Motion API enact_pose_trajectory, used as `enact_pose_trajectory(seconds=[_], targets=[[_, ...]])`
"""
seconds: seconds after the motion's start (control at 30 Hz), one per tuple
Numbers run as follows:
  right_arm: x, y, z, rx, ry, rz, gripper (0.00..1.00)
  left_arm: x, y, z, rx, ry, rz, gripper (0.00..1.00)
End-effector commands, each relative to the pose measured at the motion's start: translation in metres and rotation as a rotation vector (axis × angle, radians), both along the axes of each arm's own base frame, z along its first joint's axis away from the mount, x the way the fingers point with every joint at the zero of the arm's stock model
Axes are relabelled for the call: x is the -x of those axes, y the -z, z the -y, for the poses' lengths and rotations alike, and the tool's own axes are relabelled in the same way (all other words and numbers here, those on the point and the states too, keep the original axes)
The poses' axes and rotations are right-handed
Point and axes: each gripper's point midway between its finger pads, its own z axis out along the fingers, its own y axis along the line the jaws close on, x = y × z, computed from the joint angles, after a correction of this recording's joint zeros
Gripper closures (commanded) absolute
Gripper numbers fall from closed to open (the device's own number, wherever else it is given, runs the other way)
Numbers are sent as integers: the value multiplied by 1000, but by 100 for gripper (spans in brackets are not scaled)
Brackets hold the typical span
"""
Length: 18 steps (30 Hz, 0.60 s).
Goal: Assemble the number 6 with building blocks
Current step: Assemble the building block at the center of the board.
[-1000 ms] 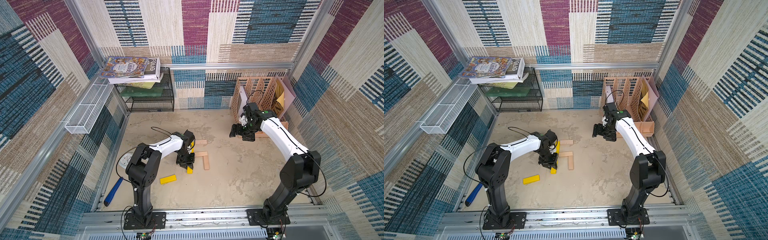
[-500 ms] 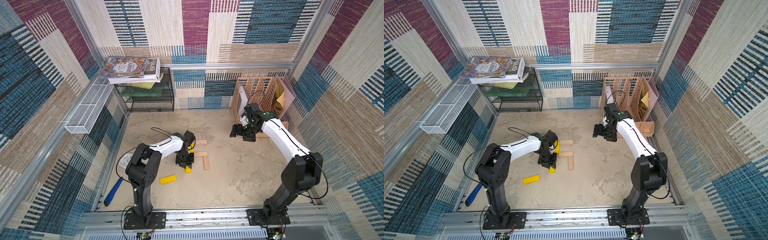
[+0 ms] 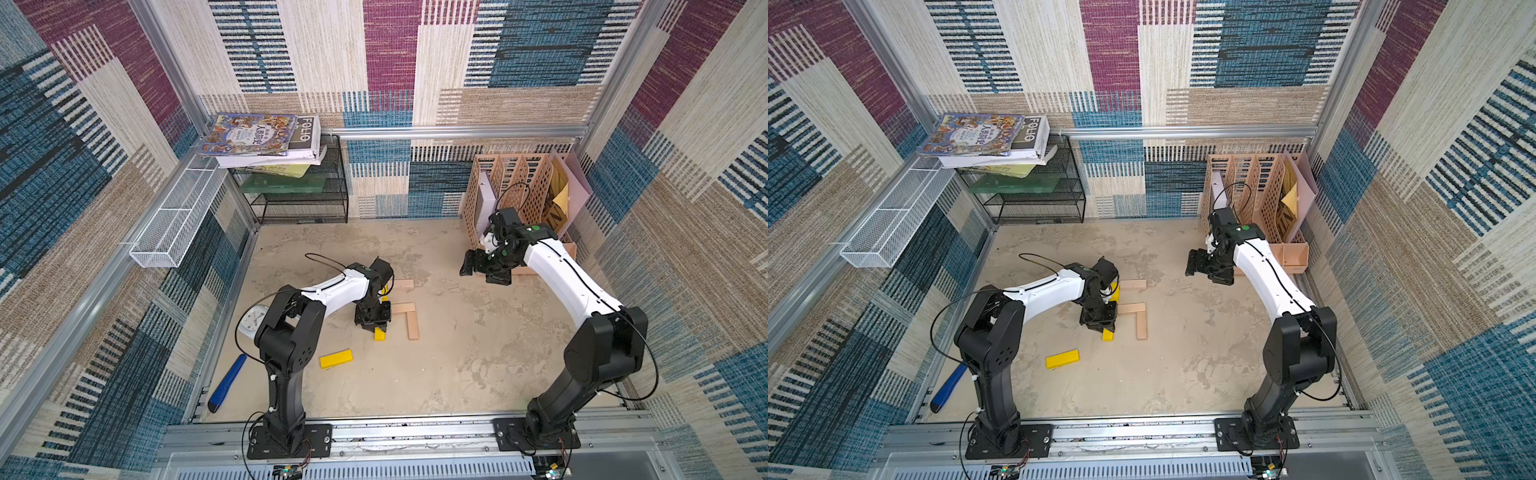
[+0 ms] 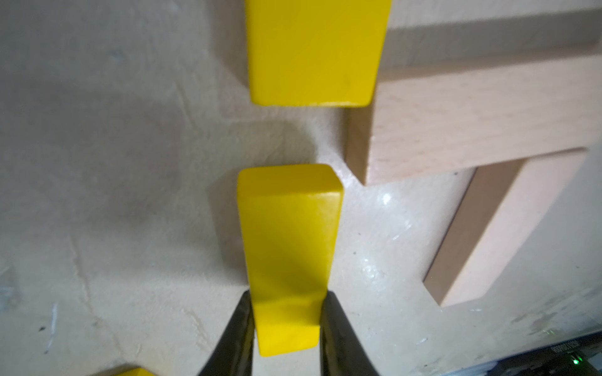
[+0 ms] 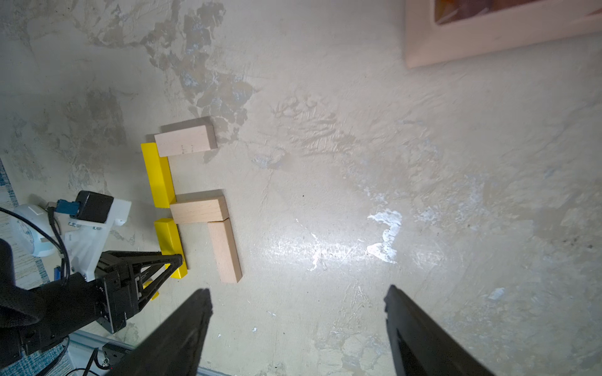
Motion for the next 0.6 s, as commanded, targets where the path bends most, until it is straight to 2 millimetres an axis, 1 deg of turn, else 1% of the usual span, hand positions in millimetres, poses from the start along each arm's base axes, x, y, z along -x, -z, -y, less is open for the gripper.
enact_pose_trajectory(seconds=[0.0, 0.57], targets=[[-1, -4, -1, -10, 7, 13, 13, 0, 1, -1, -15, -3, -2, 100], [-1, -5, -1, -13, 10, 15, 12, -6, 5, 2, -21, -6, -2, 100]])
